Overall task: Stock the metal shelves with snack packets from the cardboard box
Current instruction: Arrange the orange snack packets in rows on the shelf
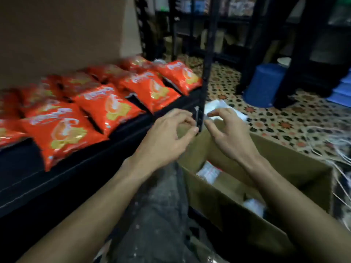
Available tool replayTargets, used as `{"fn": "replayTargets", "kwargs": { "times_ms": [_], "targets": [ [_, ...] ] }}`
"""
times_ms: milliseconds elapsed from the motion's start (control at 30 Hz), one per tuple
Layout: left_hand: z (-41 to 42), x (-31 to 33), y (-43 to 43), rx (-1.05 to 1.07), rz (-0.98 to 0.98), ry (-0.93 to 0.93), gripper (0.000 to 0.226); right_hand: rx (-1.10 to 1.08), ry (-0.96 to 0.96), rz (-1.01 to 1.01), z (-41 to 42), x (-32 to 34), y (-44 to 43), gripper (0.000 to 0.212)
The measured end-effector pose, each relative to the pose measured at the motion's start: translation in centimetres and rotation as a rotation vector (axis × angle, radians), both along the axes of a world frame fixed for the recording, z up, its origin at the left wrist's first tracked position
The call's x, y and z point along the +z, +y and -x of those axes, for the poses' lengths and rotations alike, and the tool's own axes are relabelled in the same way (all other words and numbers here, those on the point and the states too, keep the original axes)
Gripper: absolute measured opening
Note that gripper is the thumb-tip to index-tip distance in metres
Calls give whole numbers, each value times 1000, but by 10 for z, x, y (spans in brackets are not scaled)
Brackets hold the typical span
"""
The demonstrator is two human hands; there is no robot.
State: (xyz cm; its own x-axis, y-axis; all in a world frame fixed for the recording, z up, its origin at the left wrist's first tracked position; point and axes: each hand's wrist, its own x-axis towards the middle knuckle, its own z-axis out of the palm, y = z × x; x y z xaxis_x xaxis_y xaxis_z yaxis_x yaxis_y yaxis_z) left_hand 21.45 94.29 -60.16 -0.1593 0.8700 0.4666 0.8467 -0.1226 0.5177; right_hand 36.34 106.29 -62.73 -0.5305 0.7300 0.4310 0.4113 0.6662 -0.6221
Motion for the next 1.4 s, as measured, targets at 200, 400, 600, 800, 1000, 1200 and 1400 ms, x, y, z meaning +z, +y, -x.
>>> {"fn": "replayTargets", "kwargs": {
  "times_ms": [200, 400, 600, 800, 1000, 1200, 1400],
  "targets": [
    [-48, -93, 71, -237, 509, 20, 29, -235, -298, 248, -92, -71, 28, 28],
    [-69, -161, 139, -282, 884, 111, 33, -248, -654, 621, -143, -138, 61, 33],
    [-78, -219, 199, -375, 1104, 251, 42, -182, -914, 906, -152, -207, 98, 40],
    [-79, -265, 244, -408, 1194, 291, 44, -165, -1127, 1022, -167, -268, 115, 76],
    [-77, -301, 264, -418, 1268, 327, 49, -459, -1053, 1181, -188, -327, 102, 61],
    [-70, -325, 281, -420, 1310, 412, 51, -582, -1038, 975, -186, -314, 129, 30],
    [-65, -357, 306, -353, 1251, 457, 51, -555, -1023, 974, -176, -325, 159, 48]
  ]
}}
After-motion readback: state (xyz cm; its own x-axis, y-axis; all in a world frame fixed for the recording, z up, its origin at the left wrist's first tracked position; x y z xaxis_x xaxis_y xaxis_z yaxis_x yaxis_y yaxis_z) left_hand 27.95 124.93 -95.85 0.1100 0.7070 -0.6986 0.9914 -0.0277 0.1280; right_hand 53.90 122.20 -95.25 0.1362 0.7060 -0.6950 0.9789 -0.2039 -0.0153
